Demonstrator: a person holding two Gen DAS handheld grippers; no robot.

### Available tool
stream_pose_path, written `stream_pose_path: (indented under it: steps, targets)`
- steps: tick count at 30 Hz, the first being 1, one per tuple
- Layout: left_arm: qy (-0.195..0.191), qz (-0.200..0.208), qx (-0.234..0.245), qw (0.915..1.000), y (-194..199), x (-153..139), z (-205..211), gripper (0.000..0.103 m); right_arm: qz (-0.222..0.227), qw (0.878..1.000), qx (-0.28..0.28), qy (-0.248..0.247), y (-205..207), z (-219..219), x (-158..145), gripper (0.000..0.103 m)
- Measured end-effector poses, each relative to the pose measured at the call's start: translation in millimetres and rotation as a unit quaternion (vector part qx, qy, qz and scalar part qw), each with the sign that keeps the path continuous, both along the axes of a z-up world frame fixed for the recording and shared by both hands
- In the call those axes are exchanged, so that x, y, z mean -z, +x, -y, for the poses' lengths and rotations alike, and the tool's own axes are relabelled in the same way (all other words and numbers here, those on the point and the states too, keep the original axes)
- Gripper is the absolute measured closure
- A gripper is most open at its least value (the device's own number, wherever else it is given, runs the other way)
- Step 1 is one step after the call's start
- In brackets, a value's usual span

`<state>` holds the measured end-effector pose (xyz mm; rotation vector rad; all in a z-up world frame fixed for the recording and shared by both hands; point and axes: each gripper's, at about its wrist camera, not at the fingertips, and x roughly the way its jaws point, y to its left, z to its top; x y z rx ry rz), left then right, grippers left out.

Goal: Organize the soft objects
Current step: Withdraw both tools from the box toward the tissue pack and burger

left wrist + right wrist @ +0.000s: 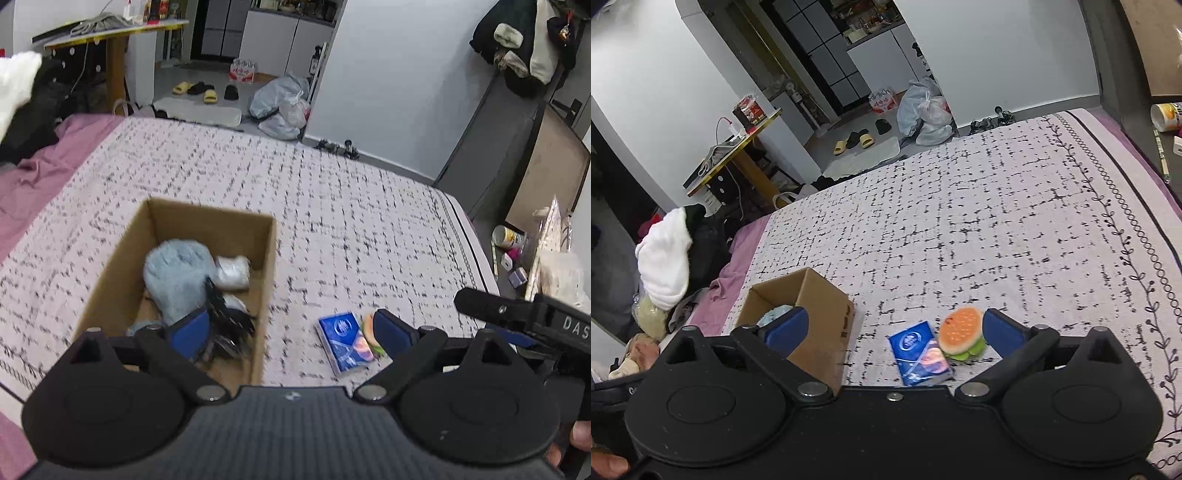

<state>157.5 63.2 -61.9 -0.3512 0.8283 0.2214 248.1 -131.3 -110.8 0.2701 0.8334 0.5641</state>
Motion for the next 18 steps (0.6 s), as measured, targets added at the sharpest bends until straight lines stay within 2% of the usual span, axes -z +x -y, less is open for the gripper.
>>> stream_pose_path:
  steps: [7,18]
  targets:
    - [0.000,-0.013,-0.012,0.9999,2,8,22,0.008,-0.008,1.000,-0.005,-0.007,3,21,6,0.000]
    - [0.008,-0.036,-0.002,0.9993,17,19,51,0.008,-0.015,0.999,-0.033,-0.026,9,39,21,0.000]
